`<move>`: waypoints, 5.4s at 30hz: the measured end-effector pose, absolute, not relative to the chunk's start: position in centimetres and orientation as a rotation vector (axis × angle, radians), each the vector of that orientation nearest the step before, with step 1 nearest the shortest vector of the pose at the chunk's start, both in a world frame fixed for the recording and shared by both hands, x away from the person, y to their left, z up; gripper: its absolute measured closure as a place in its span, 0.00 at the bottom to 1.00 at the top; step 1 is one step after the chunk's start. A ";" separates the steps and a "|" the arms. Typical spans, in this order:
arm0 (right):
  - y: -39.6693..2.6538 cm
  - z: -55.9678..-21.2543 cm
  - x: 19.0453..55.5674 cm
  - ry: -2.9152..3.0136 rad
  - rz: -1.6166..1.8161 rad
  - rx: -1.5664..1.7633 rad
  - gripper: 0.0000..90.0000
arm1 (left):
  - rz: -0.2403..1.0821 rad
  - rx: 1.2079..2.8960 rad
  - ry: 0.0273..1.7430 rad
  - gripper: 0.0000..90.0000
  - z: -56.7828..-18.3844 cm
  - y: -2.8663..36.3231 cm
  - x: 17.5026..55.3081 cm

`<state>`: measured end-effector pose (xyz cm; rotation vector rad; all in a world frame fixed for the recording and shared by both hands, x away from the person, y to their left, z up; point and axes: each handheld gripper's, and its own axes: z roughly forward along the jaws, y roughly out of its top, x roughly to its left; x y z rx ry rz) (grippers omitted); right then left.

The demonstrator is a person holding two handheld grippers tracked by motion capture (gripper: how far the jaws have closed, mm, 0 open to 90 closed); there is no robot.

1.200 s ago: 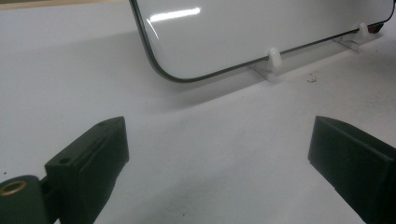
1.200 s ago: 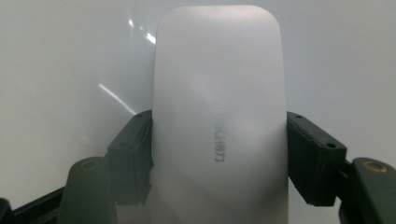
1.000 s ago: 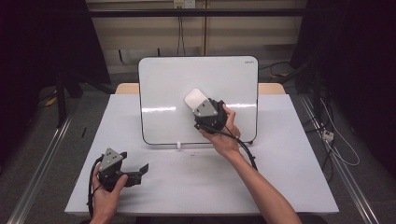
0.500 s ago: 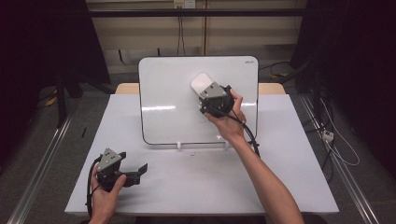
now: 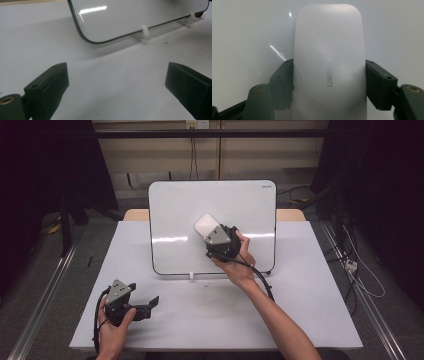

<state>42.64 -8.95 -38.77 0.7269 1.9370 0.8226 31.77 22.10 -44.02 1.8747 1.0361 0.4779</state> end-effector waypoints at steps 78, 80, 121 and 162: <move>-5.6 -38.6 42.8 2.070 0.945 0.741 0.35 | 0.484 1.877 1.026 0.06 -43.9 22.2 31.8; -6.0 -38.3 42.9 2.072 0.971 0.770 0.35 | 0.519 1.895 1.007 0.06 -43.8 22.0 31.7; -11.9 -36.7 40.9 1.980 1.016 0.837 0.35 | 0.494 1.886 1.042 0.05 -44.1 22.4 31.7; -18.7 -35.8 38.9 1.885 1.000 0.953 0.35 | 0.492 1.890 1.035 0.05 -44.2 22.3 31.7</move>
